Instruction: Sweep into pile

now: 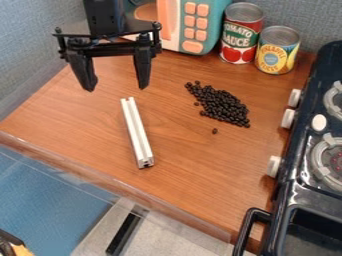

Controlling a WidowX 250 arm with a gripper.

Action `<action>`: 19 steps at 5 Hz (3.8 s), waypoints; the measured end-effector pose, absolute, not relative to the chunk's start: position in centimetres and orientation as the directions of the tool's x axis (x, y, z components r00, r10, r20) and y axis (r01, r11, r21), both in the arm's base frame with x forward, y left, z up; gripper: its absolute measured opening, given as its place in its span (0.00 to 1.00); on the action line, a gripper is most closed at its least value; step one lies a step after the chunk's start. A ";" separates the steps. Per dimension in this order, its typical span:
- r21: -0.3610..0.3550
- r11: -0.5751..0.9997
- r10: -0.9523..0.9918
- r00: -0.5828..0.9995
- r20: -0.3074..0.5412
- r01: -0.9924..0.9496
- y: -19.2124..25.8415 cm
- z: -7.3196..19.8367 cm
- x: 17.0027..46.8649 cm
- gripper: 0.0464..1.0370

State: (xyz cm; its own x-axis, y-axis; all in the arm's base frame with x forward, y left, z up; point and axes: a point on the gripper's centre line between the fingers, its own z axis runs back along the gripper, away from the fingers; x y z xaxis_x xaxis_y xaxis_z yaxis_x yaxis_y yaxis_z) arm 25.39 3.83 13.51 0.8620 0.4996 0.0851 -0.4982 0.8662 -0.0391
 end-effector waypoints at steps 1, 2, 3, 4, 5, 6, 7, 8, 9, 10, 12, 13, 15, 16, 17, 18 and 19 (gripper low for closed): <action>-0.032 0.863 0.505 0.861 0.057 -0.504 3.8 12.8 25.3 0.96; -0.054 0.843 0.537 0.843 0.033 -0.535 3.5 11.2 26.2 0.96; -0.065 0.821 0.570 0.820 0.047 -0.567 3.6 9.2 27.2 0.96; -0.120 0.782 0.623 0.772 0.127 -0.611 4.3 8.2 28.0 0.96; -0.123 0.770 0.638 0.753 0.160 -0.626 4.7 6.7 28.3 0.96; -0.085 0.755 0.654 0.741 0.150 -0.650 5.2 4.9 28.5 0.96; -0.063 0.744 0.667 0.735 0.125 -0.665 5.3 4.1 28.4 0.96; -0.015 0.747 0.662 0.743 0.099 -0.664 5.1 3.3 28.5 0.96; 0.010 0.743 0.665 0.739 0.106 -0.670 5.1 3.1 28.8 0.96; -0.002 0.738 0.669 0.732 0.132 -0.674 5.1 3.1 29.2 0.96; 0.036 0.738 0.669 0.737 0.093 -0.674 5.0 1.7 29.1 0.91; 0.036 0.733 0.675 0.734 0.080 -0.679 4.9 1.8 29.1 0.62; 0.003 0.749 0.663 0.749 -0.013 -0.663 4.4 2.9 28.0 0.32; -0.081 0.741 0.667 0.745 -0.025 -0.666 3.3 5.7 28.5 0.32; -0.129 0.697 0.707 0.706 -0.042 -0.705 2.4 7.3 29.7 0.32; -0.144 0.674 0.726 0.686 -0.051 -0.724 0.2 7.6 31.5 0.32; -0.144 0.635 0.757 0.649 -0.078 -0.759 -1.7 6.7 33.5 0.32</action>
State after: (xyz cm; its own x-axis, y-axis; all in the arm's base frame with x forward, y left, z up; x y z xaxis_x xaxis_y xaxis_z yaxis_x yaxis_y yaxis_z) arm 33.49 -1.67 6.69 0.6486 0.7571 -0.0781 -0.7588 0.6352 -0.1438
